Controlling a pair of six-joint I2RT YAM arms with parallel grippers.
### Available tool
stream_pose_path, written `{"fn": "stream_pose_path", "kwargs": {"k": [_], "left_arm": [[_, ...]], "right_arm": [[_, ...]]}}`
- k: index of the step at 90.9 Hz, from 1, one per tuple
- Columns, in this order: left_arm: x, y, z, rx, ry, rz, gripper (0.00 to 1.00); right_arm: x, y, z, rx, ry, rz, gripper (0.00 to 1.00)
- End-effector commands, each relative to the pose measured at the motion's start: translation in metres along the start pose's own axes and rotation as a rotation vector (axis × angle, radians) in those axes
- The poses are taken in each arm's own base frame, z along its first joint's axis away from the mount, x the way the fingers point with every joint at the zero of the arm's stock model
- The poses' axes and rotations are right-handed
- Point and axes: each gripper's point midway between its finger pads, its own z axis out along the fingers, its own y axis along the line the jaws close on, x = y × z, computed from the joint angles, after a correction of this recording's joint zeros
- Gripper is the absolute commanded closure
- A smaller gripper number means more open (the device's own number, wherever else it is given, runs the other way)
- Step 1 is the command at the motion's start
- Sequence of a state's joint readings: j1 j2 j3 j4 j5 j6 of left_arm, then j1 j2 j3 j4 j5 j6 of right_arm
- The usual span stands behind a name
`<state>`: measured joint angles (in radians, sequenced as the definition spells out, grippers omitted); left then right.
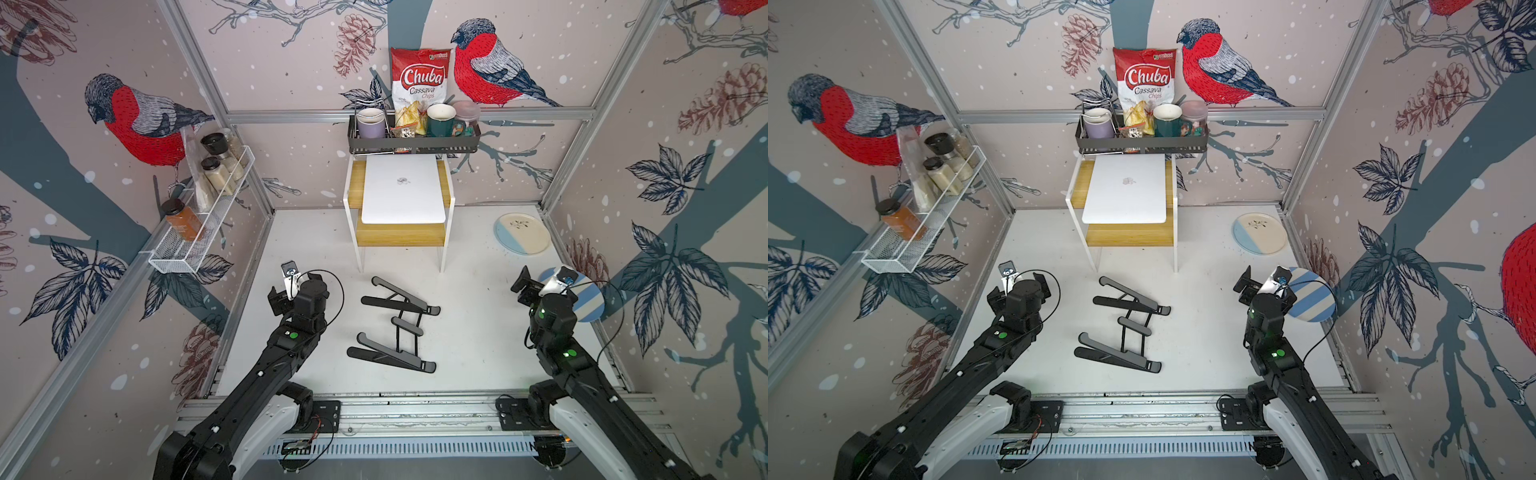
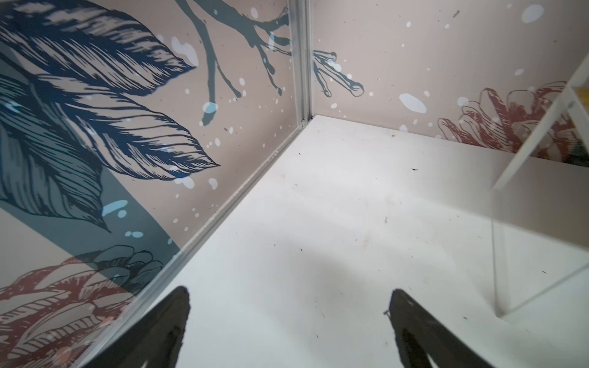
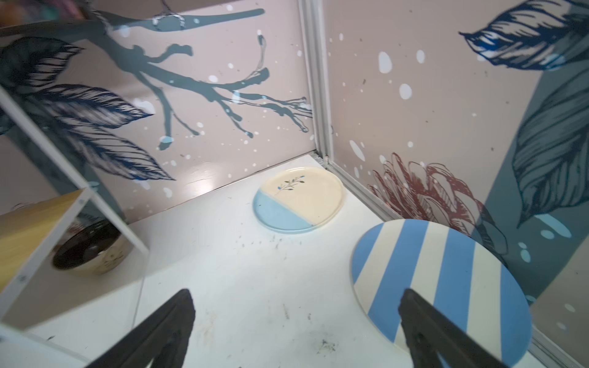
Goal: Close the laptop lid and set it aside
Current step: Reset both arms
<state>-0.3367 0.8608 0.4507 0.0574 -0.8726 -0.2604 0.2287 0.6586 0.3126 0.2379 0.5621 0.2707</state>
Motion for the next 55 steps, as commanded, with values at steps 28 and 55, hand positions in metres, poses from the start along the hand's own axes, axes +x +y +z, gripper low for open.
{"fn": "stream_pose_path", "kwargs": {"k": [28,55], "left_arm": [[0.032,0.0,0.043,-0.124,-0.009,0.123,0.04],[0.042,-0.024,0.071,0.024,0.0,0.098,0.04]], "right_arm": [[0.035,-0.006,0.056,0.013,0.068,-0.018,0.0],[0.072,0.034,0.076,-0.149,0.127,-0.209,0.0]]}}
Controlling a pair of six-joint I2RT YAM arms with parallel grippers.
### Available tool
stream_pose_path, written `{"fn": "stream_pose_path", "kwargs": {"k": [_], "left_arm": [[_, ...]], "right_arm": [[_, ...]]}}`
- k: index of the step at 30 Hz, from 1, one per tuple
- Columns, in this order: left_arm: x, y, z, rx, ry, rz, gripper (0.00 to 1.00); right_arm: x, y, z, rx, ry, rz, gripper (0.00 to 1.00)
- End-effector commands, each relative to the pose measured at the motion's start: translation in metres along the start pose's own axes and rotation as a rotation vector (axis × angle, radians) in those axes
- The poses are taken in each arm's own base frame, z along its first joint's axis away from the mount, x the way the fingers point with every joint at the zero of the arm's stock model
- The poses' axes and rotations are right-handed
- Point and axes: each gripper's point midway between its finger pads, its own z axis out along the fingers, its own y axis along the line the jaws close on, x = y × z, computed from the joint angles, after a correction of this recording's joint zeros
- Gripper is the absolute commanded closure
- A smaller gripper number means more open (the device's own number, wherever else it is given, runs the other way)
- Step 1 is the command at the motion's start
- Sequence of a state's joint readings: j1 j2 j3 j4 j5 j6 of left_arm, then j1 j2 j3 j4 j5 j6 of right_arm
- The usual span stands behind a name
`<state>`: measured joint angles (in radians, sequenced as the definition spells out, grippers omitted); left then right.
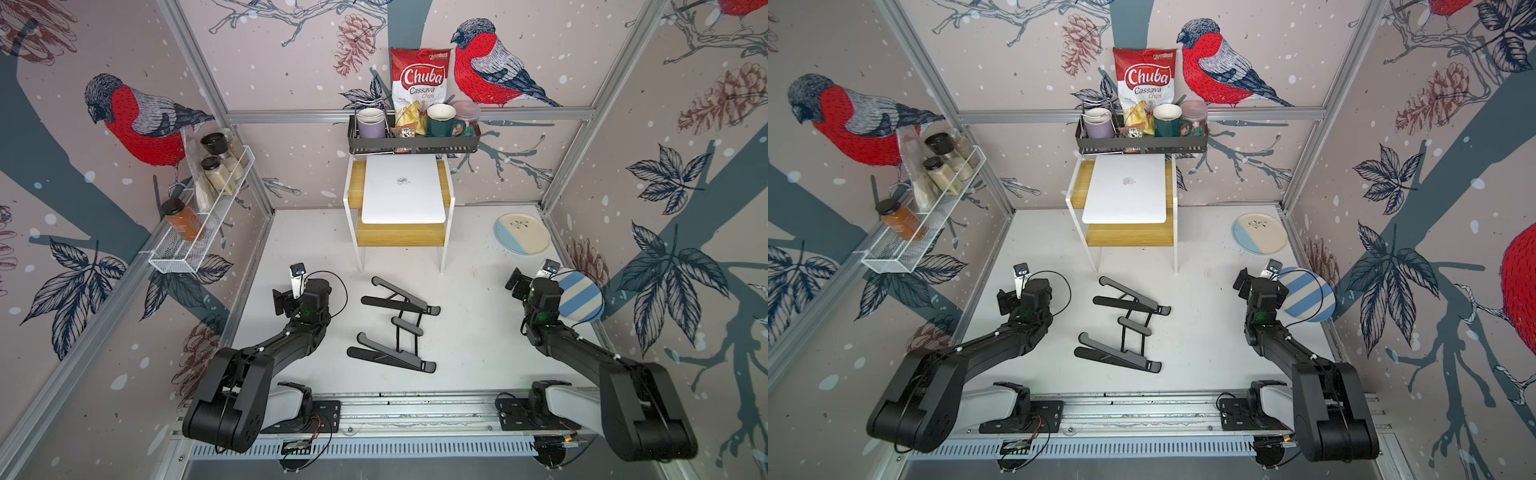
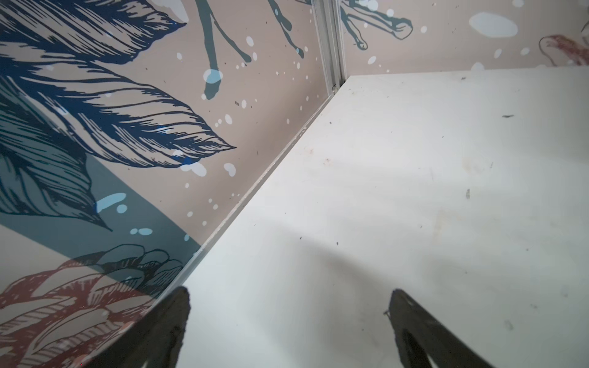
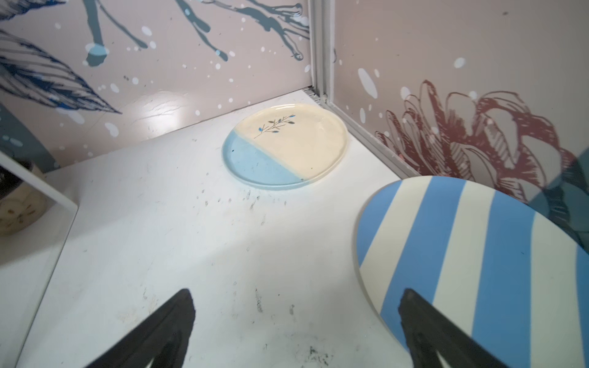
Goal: Close the laptop lid and set it aside
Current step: Reset both arms
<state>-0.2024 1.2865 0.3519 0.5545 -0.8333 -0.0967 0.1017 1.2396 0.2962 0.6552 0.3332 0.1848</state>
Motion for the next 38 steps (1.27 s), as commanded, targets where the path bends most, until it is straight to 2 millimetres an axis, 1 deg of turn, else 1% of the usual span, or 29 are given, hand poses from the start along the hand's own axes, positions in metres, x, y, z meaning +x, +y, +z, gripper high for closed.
{"fn": "stream_pose_path", "kwargs": {"k": [1,4,6,7,8,9,11,12,13,15,16,18,20,38], "left_arm": [[-0.019,-0.02,0.007,0.122,-0.054,-0.048,0.04],[-0.023,-0.03,0.011,0.186,-0.087,-0.06,0.04],[-0.021,-0.033,0.014,0.205,-0.092,-0.051,0.04],[-0.015,-0.035,0.018,0.217,-0.094,-0.059,0.04],[-0.013,-0.039,0.021,0.24,-0.117,-0.076,0.04],[-0.005,-0.045,0.022,0.273,-0.119,-0.068,0.04],[-0.005,-0.052,0.024,0.304,-0.149,-0.065,0.04],[-0.003,-0.05,0.024,0.302,-0.115,-0.063,0.04],[0.0,-0.049,0.028,0.292,-0.073,-0.056,0.04],[-0.003,-0.051,0.037,0.266,-0.069,-0.053,0.04],[-0.003,-0.05,0.036,0.268,-0.06,-0.056,0.04],[-0.001,-0.049,0.038,0.264,-0.04,-0.055,0.04],[-0.002,-0.049,0.038,0.267,-0.064,-0.06,0.04],[-0.002,-0.05,0.037,0.269,-0.06,-0.056,0.03]], "right_arm": [[-0.017,0.022,0.006,-0.076,-0.067,-0.097,0.0],[-0.01,0.029,0.011,-0.113,-0.063,-0.143,0.0],[-0.005,0.024,0.016,-0.096,-0.076,-0.13,0.0],[-0.001,0.019,0.02,-0.08,-0.078,-0.11,0.0],[0.002,0.016,0.024,-0.071,-0.08,-0.092,0.0],[0.001,0.015,0.027,-0.065,-0.092,-0.085,0.0],[-0.007,0.019,0.034,-0.071,-0.096,-0.086,0.0],[-0.001,0.021,0.037,-0.079,-0.036,-0.099,0.0],[0.009,0.019,0.038,-0.091,0.003,-0.098,0.0],[0.003,0.017,0.039,-0.088,-0.026,-0.083,0.0],[0.001,0.018,0.04,-0.09,-0.027,-0.08,0.0],[0.006,0.017,0.04,-0.095,0.001,-0.076,0.0],[0.003,0.016,0.04,-0.096,-0.008,-0.073,0.0],[0.004,0.017,0.039,-0.092,-0.006,-0.08,0.0]]}}
